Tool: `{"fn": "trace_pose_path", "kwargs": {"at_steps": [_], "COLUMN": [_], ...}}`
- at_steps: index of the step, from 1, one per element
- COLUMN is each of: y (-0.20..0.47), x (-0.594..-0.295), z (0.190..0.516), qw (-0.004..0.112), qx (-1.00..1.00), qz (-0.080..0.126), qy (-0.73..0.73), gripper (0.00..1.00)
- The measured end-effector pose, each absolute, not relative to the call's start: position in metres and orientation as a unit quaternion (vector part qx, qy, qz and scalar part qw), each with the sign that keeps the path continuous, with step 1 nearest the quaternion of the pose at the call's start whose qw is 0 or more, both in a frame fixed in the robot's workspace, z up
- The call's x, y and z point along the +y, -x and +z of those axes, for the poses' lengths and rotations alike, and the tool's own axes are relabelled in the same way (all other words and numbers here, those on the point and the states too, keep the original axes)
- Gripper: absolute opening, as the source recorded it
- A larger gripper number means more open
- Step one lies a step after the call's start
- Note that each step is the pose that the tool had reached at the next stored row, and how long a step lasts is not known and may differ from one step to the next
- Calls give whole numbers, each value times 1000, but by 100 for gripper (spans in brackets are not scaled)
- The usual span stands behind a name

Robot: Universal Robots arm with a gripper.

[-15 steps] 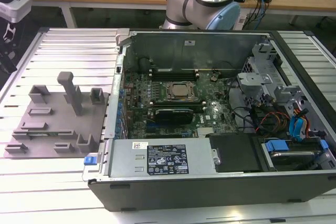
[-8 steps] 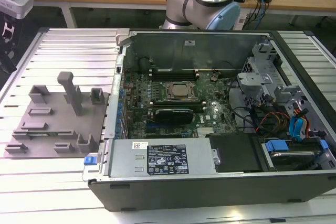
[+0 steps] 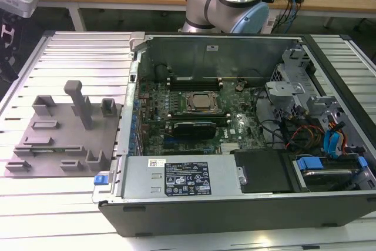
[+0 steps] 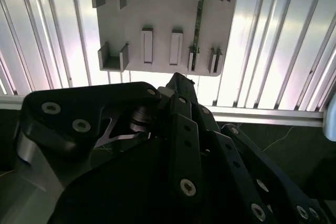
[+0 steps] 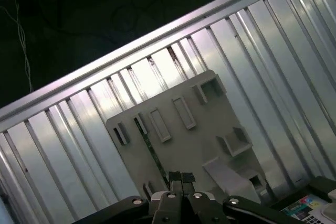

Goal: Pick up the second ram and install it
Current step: 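Pick up the second ram and move it above second insertion slot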

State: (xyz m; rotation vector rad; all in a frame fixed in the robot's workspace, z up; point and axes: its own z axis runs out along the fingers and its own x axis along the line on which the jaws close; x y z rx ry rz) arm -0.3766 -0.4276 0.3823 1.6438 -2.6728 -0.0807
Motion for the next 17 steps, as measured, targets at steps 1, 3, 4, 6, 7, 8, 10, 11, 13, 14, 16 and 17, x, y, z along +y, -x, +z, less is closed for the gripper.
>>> {"fn": "trace_pose_path", "kwargs": {"at_steps": [1, 3, 4, 6, 7, 8, 10, 11, 13, 14, 16, 17], "y": [377, 377, 377, 377, 377, 377, 377, 377, 377, 377, 377, 377], "x": [-428, -428, -428, -428, -428, -428, -428, -428, -428, -428, -428, -428], "z": [382, 382, 382, 382, 382, 382, 382, 382, 382, 382, 382, 382], "qw": [2, 2, 2, 2, 2, 3, 3, 4, 4, 4, 4, 5], "qx": [-849, -842, -838, -832, -830, -822, -807, -801, -791, -789, -784, -779], "qz": [-26, -26, -26, -26, -26, -26, -26, -25, -25, -25, -25, -25], "qy": [-527, -539, -544, -554, -558, -569, -591, -598, -611, -614, -621, -627], "gripper": [8, 8, 8, 8, 8, 8, 8, 8, 8, 8, 8, 8]}}
